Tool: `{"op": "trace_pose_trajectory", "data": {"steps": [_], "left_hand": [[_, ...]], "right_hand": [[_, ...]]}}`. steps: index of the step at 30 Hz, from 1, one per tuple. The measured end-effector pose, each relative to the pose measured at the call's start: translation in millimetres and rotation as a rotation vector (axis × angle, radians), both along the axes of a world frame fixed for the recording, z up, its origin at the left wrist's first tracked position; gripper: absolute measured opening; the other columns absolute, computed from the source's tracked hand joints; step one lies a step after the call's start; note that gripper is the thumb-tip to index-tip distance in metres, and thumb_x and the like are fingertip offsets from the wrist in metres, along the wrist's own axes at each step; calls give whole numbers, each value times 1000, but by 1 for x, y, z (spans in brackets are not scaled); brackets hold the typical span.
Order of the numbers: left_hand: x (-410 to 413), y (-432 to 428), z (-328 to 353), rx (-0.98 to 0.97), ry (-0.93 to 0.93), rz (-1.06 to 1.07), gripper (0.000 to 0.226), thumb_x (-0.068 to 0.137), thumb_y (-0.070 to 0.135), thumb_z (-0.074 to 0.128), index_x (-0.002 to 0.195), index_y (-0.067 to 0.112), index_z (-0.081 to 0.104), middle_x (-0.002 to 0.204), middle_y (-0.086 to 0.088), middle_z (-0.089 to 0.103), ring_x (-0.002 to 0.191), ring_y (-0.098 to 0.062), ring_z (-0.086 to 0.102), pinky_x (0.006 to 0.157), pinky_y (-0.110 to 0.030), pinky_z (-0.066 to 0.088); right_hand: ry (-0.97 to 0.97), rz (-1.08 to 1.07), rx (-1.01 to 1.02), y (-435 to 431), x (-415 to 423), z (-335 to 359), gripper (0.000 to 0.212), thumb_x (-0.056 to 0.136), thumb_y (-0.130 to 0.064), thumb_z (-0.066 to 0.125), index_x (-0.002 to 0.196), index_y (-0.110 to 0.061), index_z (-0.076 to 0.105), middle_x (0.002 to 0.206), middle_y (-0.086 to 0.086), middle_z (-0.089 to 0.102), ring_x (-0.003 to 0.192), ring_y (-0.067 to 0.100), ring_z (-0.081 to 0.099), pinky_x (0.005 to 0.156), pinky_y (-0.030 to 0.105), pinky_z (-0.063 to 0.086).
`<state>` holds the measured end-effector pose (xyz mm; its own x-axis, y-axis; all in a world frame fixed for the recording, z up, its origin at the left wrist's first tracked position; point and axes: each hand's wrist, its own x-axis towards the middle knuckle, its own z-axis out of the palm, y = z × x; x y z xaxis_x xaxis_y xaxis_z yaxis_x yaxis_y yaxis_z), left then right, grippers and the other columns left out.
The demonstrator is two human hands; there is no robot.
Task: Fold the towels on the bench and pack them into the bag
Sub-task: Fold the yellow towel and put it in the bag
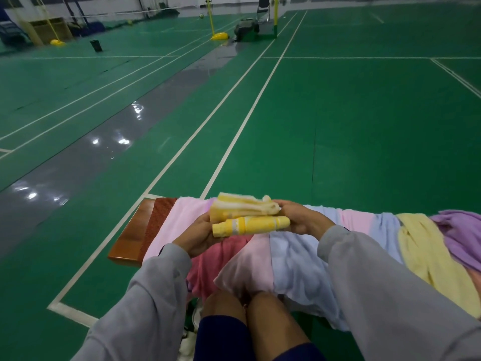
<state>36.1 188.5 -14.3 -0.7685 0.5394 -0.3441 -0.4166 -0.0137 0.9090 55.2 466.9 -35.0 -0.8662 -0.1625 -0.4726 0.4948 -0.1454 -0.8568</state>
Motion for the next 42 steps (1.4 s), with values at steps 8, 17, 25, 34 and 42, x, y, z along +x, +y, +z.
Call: {"op": "trace_pose_trajectory", "data": {"steps": [8, 17, 25, 34, 42], "left_hand": [[-9, -3, -20, -157, 69, 56, 48, 87, -25, 41, 71, 8, 71, 81, -19, 67, 81, -31, 62, 63, -32, 59], [-21, 1, -7, -374, 268, 33, 51, 71, -29, 36, 78, 1, 77, 89, -21, 75, 83, -29, 69, 71, -33, 59], [-36, 29, 16, -434, 413, -97, 22, 100, 29, 62, 114, 14, 72, 107, 1, 73, 102, -14, 69, 83, -26, 49], [-17, 49, -35, -939, 532, -579, 67, 73, 29, 90, 131, 21, 60, 125, -3, 68, 111, -27, 63, 97, -40, 52], [-34, 41, -4, -843, 657, -495, 59, 72, 11, 80, 127, 4, 59, 114, -4, 61, 105, -23, 59, 88, -27, 46]], "right_hand": [[-114, -133, -11, -5, 4, -10, 33, 94, 6, 36, 81, -11, 61, 84, 9, 59, 76, 20, 57, 74, 34, 57], [95, -53, 206, -17, -8, -5, 26, 84, 3, 76, 88, -12, 56, 82, 14, 62, 65, 22, 62, 58, 30, 52], [260, 113, 334, -20, -10, 7, 62, 63, 8, 68, 111, -31, 70, 90, 15, 56, 76, 27, 53, 68, 44, 47], [285, 126, 695, -20, -9, 8, 53, 66, 10, 45, 104, -17, 72, 113, 5, 68, 104, 22, 63, 75, 26, 50], [896, 445, 1322, -38, -13, 30, 66, 82, -61, 52, 133, -20, 59, 124, 3, 67, 113, 25, 60, 104, 45, 43]]}}
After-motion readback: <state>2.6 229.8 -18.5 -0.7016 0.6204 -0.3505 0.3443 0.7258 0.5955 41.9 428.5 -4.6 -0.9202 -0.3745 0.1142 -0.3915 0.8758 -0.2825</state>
